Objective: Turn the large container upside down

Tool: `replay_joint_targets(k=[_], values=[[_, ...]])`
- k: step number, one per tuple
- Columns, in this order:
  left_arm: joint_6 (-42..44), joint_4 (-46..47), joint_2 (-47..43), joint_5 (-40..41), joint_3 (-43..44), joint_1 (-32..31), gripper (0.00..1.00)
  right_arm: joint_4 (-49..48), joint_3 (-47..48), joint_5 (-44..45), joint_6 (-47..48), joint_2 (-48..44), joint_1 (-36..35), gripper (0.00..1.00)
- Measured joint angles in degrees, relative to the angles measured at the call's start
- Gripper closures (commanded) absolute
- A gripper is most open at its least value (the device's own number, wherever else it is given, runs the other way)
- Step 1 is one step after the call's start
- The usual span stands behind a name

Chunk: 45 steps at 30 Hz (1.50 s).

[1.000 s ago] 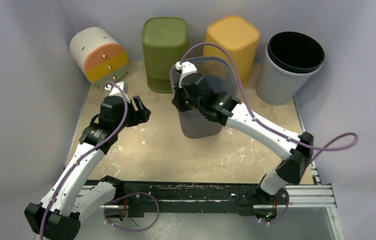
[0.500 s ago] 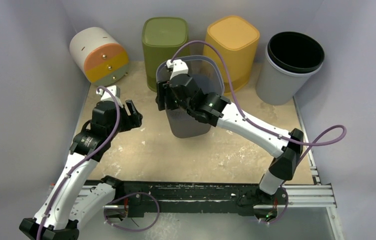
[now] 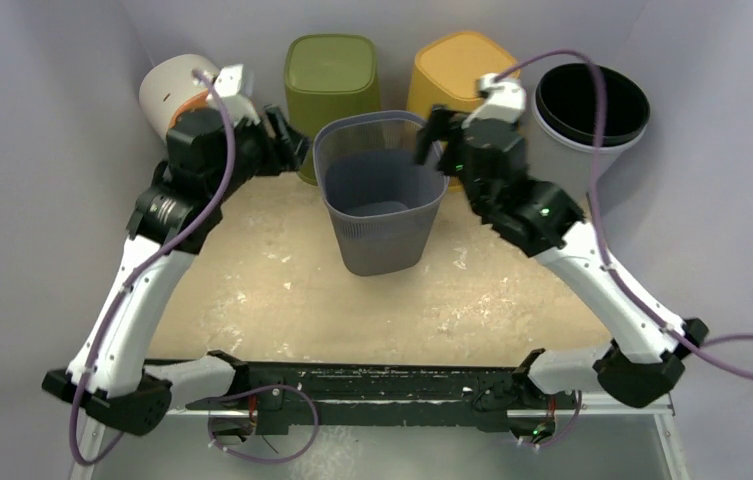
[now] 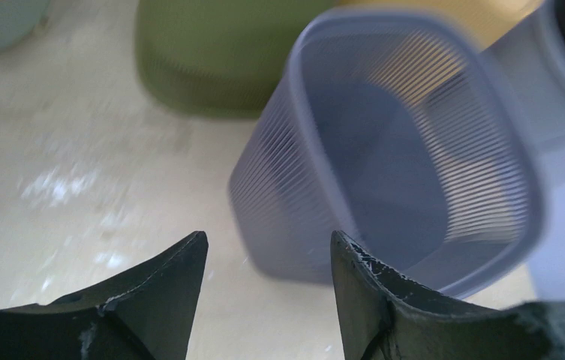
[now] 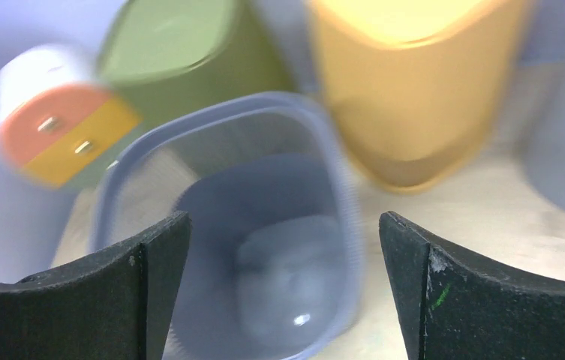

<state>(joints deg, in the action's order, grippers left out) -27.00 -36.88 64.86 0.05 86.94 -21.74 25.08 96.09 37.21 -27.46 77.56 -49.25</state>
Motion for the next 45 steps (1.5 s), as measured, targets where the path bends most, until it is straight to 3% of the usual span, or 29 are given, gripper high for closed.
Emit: replay_joint_targets(k=[6, 17, 24, 36, 40, 41, 44, 45], values=[[2.89, 1.88, 13.64, 0.9, 16.87, -13.9, 0.41, 2.56, -7.04, 2.69, 0.04, -7.93, 14.32, 0.0], [11.78, -1.14, 30.23, 3.63, 22.75, -30.93, 0.36, 1.62, -14.34, -1.75, 1.68, -8.92, 29.53, 0.0], [16.98, -2.32, 34.53, 7.02, 25.03, -33.46, 0.36, -0.37, -18.32, -7.1, 2.49, -8.48, 35.8, 0.0], [20.41, 0.76, 39.04, 12.39, 21.84, -33.4, 0.39, -3.04, -21.05, -11.34, 4.13, -8.59, 39.95, 0.0], [20.68, 3.08, 39.41, 12.37, 20.87, -33.46, 0.57, -3.45, -22.32, -12.0, 4.42, -8.63, 41.09, 0.0], [20.68, 3.65, 39.41, 12.35, 20.55, -33.46, 0.65, -3.52, -22.51, -12.33, 4.52, -8.63, 41.24, 0.0], [20.31, 5.01, 39.39, 12.13, 19.93, -33.55, 1.0, -3.96, -23.12, -12.83, 4.79, -8.66, 41.83, 0.0], [20.13, 5.55, 39.39, 12.04, 19.71, -33.68, 1.0, -4.13, -23.28, -12.87, 4.9, -8.68, 41.94, 0.0]])
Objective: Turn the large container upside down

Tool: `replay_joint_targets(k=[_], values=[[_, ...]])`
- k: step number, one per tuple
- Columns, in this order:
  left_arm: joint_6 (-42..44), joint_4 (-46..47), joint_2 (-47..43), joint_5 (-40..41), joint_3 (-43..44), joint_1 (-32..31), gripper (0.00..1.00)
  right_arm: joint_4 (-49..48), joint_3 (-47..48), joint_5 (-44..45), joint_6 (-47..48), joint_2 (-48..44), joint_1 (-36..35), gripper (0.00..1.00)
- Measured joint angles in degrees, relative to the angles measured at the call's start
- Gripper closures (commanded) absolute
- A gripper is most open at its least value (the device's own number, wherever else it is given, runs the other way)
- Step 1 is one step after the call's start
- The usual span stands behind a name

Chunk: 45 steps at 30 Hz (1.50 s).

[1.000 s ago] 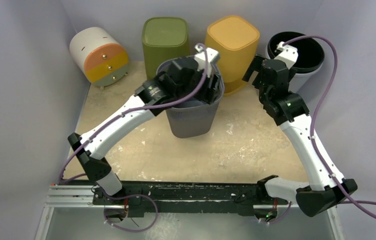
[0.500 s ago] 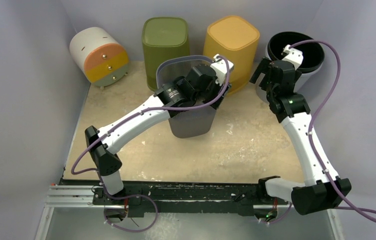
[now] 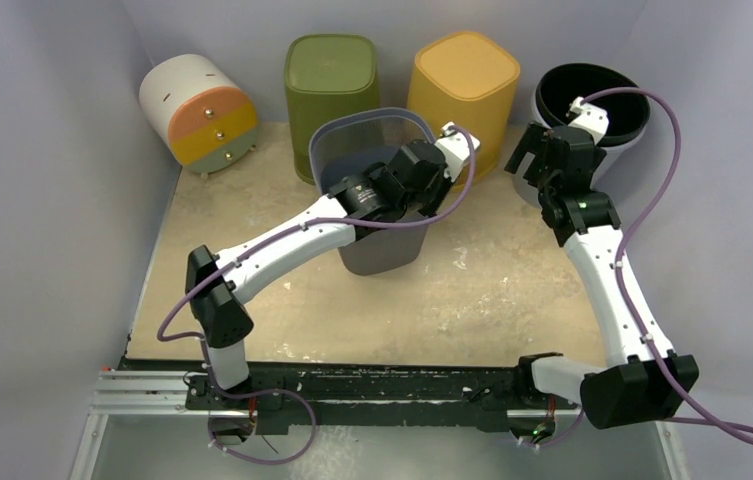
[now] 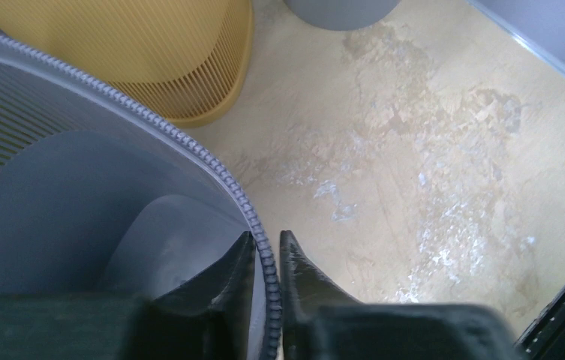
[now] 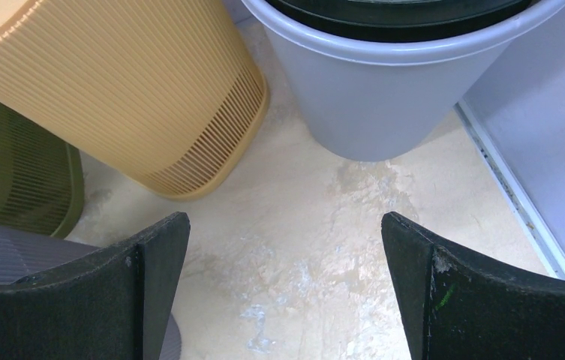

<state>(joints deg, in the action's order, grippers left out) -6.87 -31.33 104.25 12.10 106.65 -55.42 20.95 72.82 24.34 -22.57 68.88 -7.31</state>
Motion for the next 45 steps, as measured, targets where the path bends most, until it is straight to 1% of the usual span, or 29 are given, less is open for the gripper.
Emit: replay_joint_targets(k=[4, 9, 14, 16, 19, 22, 23, 26, 29, 33, 36, 42, 45], values=[[0.28, 1.05, -1.07, 0.28, -1.55, -0.13, 1.0, -0.52, -0.2, -0.11, 0.28, -0.02, 0.9, 0.0], [-1.49, -0.04, -3.21, -0.52, -2.99, -0.07, 1.0, -1.36, -0.74, -1.49, 0.35, -0.04, 2.64, 0.0], [-6.67, 0.7, -10.12, -2.6, -6.51, 0.39, 1.0, -1.18, -1.18, -3.3, 0.57, 1.31, 3.21, 0.0], [-10.6, 4.39, -15.74, -3.58, -10.23, 0.7, 1.0, -1.31, -1.81, -3.78, 0.61, 1.7, 3.21, 0.0], [-17.99, 13.35, -25.42, -5.46, -17.49, 0.9, 1.0, -1.09, -3.04, -4.39, 0.74, 1.9, 3.21, 0.0], [-26.05, 25.92, -33.83, -7.34, -25.94, 0.81, 1.0, -0.9, -3.39, -4.39, 0.94, 1.84, 3.32, 0.0], [-28.85, 31.39, -36.46, -7.67, -29.83, 0.74, 1.0, -0.92, -3.43, -4.39, 1.07, 1.75, 3.37, 0.0], [-35.12, 42.03, -40.98, -7.58, -39.34, 1.81, 1.0, -1.18, -3.48, -4.13, 1.4, 1.05, 3.74, 0.0], [-41.27, 49.96, -42.05, -7.02, -49.46, 4.37, 1.0, -0.7, -3.48, -3.74, 1.7, -0.26, 4.28, 0.0], [-46.66, 53.42, -42.29, -5.51, -59.63, 7.61, 1.0, -0.63, -3.5, -3.06, 2.16, -1.88, 5.18, 0.0], [-50.12, 56.11, -44.3, -4.68, -64.98, 9.99, 1.0, -0.61, -3.5, -2.89, 2.25, -2.45, 6.12, 0.0], [-53.16, 59.21, -51.52, -3.48, -72.52, 12.13, 1.0, -0.48, -3.48, -2.95, 2.25, -2.51, 7.48, 0.0], [-54.62, 63.06, -53.07, -2.8, -77.0, 12.81, 1.0, -0.5, -3.48, -3.06, 2.23, -2.47, 8.04, 0.0]])
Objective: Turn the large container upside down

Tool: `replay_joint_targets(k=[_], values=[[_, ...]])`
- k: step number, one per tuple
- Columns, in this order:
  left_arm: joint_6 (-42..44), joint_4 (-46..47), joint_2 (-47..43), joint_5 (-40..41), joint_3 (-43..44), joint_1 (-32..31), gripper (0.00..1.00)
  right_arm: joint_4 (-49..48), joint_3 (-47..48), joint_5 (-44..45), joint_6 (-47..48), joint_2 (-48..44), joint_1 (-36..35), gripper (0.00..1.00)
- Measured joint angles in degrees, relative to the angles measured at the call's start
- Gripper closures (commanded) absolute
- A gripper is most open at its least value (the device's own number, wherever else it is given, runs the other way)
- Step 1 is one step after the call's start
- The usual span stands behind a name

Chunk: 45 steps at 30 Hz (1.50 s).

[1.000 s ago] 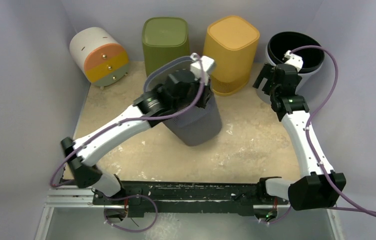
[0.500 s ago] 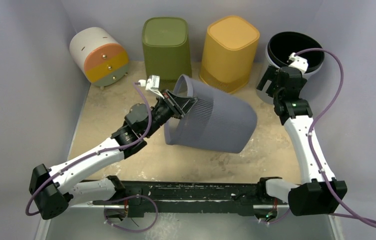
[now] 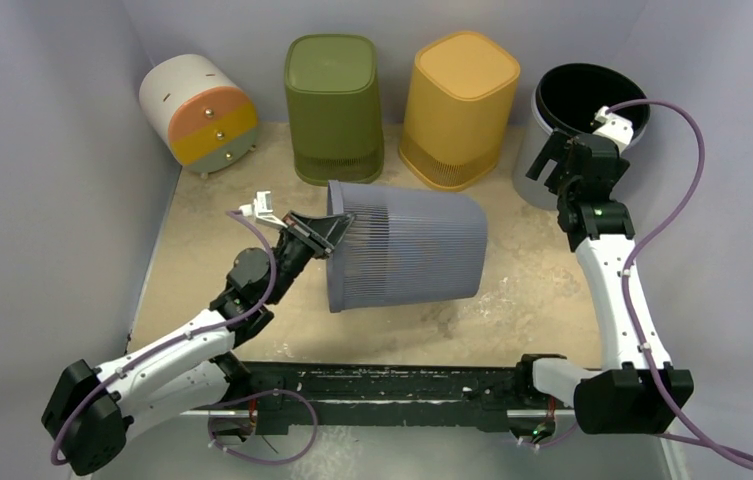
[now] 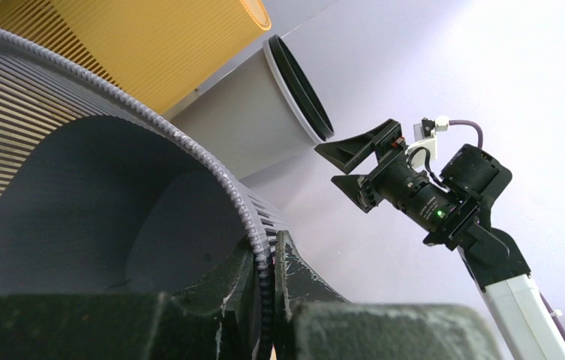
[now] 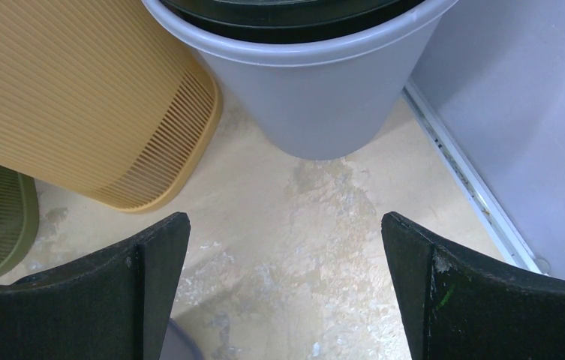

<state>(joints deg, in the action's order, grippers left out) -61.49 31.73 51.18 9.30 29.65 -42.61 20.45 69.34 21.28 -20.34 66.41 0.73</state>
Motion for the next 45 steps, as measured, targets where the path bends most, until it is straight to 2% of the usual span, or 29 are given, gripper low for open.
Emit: replay_joint_targets(k=[4, 7, 12, 17, 20, 31, 35, 40, 45], values=[[-4.02, 8.52, 0.66, 0.83, -8.02, 1.49, 1.0, -0.09, 0.0, 0.02, 0.02, 0.33, 0.48, 0.0], [-7.89, 20.09, 4.09, -0.02, -13.25, 2.84, 1.0, -0.22, 0.0, 0.02, 0.04, 0.85, 0.79, 0.0], [-11.98, 36.33, 13.05, -2.91, -15.06, 4.33, 1.0, -0.24, 0.0, 0.0, 0.04, 1.66, 1.57, 0.0], [-18.03, 52.17, 27.78, -5.99, -12.76, 4.72, 1.0, -0.33, 0.0, 0.07, 0.04, 1.9, 2.34, 0.0], [-20.5, 53.42, 33.35, -7.65, -7.28, 4.72, 1.0, -0.5, 0.0, 0.11, 0.09, 1.9, 2.95, 0.0], [-29.7, 53.64, 45.44, -9.03, 8.68, 2.82, 1.0, -3.17, 0.0, 0.07, 0.33, 3.65, 4.9, 0.0], [-34.67, 56.08, 54.27, -9.05, 8.92, 2.58, 1.0, -4.11, -0.28, -0.57, 0.42, 4.76, 5.64, 0.0], [-35.71, 56.41, 54.1, -11.34, 6.25, 4.07, 1.0, -4.74, -0.37, -1.53, 0.44, 4.81, 5.73, 0.0], [-36.13, 56.48, 50.25, -12.76, -1.86, 11.47, 1.0, -4.81, -0.35, -2.71, 0.39, 4.46, 6.16, 0.0]])
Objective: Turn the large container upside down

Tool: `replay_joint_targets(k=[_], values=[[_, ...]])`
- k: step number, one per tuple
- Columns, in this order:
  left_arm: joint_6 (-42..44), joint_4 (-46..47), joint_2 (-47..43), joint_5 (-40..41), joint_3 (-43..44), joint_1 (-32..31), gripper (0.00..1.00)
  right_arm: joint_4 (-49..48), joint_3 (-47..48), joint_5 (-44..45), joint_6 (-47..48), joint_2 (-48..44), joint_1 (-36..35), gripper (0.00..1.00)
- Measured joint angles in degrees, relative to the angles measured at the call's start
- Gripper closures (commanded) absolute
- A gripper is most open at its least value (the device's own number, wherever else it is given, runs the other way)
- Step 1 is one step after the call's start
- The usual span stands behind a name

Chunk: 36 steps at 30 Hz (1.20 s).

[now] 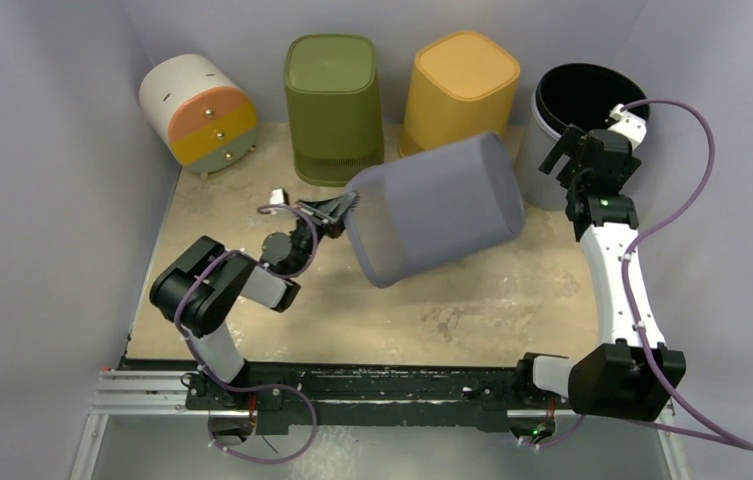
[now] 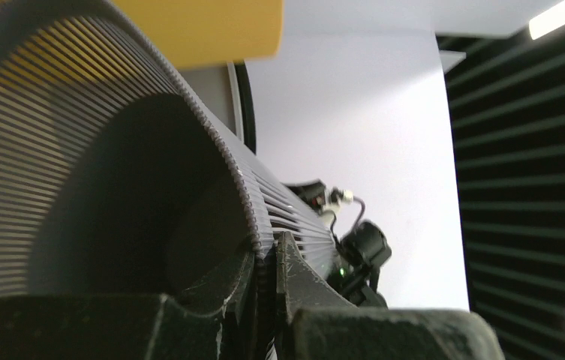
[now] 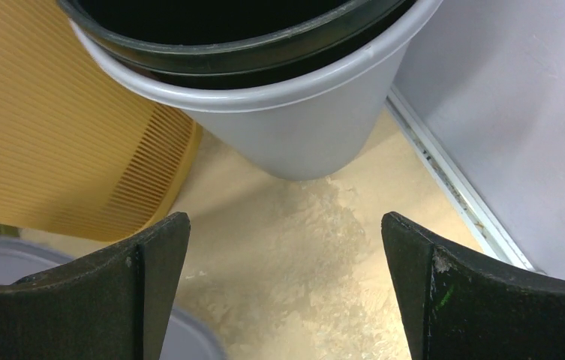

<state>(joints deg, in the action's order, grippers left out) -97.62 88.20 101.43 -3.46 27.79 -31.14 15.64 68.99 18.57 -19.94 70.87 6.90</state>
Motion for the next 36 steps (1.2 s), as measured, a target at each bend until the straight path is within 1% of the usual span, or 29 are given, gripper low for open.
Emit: replay_joint_targets(k=[5, 9, 13, 22, 24, 26, 28, 30, 32, 36], values=[[-1.68, -0.02, -2.89, 0.42, -6.6, 7.58, 1.0, 0.76, 2.45, -3.02, -0.5, -1.55, 0.2, 0.0], [-2.03, 0.0, -3.19, -1.42, -8.04, 9.7, 1.0, 0.44, 5.64, -4.66, -0.7, -2.6, 0.24, 0.0], [-1.18, 0.02, -2.51, -4.07, -8.07, 10.99, 1.0, 0.52, 5.88, -6.16, -0.9, -3.58, 0.26, 0.0], [-0.26, 0.04, 4.42, -8.37, -8.63, 16.61, 1.0, 0.96, 5.49, -8.63, -0.83, -4.04, 0.26, 0.0], [-0.2, 0.02, 5.95, -9.6, -8.63, 17.18, 0.94, 1.11, 5.31, -9.18, -0.76, -4.31, 0.24, 0.0], [0.17, 0.02, 7.17, -10.47, -8.68, 17.53, 0.83, 1.16, 4.85, -9.42, -0.66, -4.81, 0.26, 0.0], [1.36, 0.0, 8.24, -11.67, -8.7, 17.86, 0.82, 1.29, 4.57, -9.64, -0.59, -5.2, 0.26, 0.0], [5.03, -0.17, 9.29, -12.63, -9.11, 18.32, 0.79, 1.2, 4.33, -10.32, -0.59, -5.42, 0.24, 0.0], [8.52, -0.37, 10.8, -13.97, -10.05, 18.32, 0.73, 1.18, 3.91, -10.84, -0.57, -5.64, 0.24, 0.0], [13.81, -0.79, 12.15, -14.93, -11.61, 18.62, 0.64, 1.29, 2.84, -11.39, -0.57, -5.7, 0.26, 0.0]])
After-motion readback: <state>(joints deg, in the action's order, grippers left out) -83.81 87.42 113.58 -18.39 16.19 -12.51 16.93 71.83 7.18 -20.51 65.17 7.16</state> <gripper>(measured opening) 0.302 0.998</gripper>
